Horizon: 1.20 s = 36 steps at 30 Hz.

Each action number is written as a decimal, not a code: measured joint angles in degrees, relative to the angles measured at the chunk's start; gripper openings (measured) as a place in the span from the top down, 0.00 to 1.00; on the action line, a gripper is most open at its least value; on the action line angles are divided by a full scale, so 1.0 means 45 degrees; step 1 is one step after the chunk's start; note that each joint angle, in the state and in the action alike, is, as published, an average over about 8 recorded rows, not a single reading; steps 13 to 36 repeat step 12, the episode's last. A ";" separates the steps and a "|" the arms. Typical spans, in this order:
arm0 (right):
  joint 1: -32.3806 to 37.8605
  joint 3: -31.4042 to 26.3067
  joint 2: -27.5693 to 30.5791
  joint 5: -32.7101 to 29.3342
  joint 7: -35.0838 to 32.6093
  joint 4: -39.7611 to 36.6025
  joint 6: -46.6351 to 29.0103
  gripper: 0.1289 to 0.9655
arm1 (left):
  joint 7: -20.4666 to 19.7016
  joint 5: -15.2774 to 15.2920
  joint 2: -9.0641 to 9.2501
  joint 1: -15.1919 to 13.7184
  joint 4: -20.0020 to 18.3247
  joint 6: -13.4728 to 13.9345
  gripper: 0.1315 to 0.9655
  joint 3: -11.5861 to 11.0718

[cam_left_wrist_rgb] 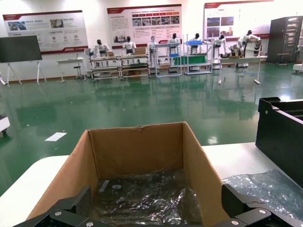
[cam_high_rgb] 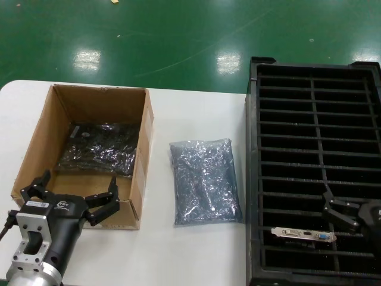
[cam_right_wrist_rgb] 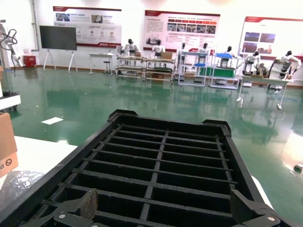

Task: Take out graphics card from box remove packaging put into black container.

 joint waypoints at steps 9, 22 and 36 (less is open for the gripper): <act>0.0000 0.0000 0.0000 0.0000 0.0000 0.0000 0.0000 0.00 | 0.0000 0.0000 0.0000 0.0000 0.0000 0.0000 0.00 0.0000; 0.0000 0.0000 0.0000 0.0000 0.0000 0.0000 0.0000 0.00 | 0.0000 0.0000 0.0000 0.0000 0.0000 0.0000 0.00 0.0000; 0.0000 0.0000 0.0000 0.0000 0.0000 0.0000 0.0000 0.00 | 0.0000 0.0000 0.0000 0.0000 0.0000 0.0000 0.00 0.0000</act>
